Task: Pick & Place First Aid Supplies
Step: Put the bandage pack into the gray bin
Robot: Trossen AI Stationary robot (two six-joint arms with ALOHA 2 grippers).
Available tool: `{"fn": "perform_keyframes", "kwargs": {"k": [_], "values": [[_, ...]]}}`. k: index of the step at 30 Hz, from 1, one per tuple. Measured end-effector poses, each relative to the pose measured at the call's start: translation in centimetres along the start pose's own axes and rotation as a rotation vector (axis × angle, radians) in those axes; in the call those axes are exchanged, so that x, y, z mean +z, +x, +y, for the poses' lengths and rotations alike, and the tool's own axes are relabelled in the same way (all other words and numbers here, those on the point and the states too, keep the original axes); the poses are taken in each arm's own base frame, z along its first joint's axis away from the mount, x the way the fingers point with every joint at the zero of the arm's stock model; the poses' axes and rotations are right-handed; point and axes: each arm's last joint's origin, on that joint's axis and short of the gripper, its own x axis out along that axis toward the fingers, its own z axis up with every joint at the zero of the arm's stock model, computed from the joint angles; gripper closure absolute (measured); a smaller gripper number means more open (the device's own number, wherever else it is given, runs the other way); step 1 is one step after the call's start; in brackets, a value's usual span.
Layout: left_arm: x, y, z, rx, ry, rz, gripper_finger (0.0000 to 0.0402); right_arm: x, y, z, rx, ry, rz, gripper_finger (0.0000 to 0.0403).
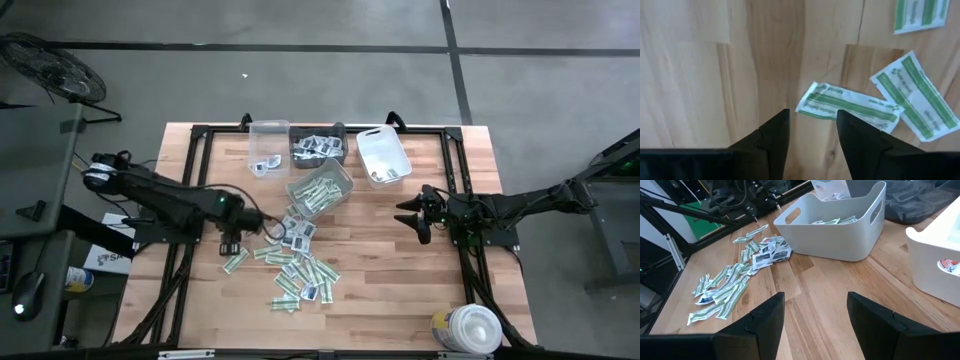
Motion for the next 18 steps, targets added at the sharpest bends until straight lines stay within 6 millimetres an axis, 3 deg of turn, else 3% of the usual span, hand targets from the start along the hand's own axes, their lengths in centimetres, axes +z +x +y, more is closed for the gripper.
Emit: {"fn": "perform_keyframes", "kwargs": {"k": [12,18], "values": [[0.8,0.1,2.0,-0.089,0.272,-0.037,0.0246,0.0,0.0,0.0,0.000,0.000,0.000,0.0195],[0.4,2.0,2.2,-0.160,0.276,0.028,0.0246,0.0,0.0,0.0,0.000,0.000,0.000,0.0195]]}}
